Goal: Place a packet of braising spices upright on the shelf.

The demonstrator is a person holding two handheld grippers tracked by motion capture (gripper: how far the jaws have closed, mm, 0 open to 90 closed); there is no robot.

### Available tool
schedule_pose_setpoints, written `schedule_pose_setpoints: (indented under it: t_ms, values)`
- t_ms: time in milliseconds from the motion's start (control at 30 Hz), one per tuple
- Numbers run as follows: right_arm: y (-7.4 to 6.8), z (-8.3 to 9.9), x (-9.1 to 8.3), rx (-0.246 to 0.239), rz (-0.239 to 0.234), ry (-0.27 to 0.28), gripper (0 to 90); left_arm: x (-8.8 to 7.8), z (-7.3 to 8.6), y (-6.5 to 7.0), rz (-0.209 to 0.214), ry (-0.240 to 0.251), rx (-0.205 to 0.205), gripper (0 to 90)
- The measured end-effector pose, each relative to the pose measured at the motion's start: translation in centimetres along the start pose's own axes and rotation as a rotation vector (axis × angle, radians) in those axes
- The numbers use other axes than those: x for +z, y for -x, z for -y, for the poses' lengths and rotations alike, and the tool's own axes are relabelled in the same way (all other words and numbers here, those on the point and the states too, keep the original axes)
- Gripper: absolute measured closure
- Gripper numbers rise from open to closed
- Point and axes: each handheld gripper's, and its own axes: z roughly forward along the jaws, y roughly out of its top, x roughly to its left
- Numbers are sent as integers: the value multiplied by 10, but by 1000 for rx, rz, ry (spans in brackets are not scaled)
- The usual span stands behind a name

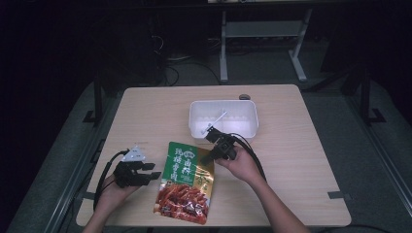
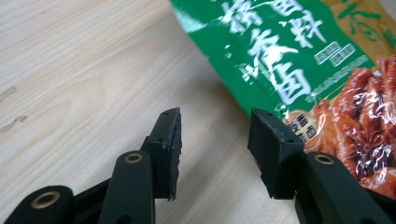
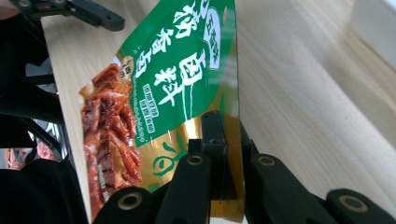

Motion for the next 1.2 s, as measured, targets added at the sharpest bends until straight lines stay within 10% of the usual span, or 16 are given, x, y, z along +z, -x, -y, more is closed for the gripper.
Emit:
schedule_pose_setpoints:
  t_ms: [1200]
  values:
    - [-58,-4,-78,-128,6,99,897,-2,5,-10,-31,28,-61,461]
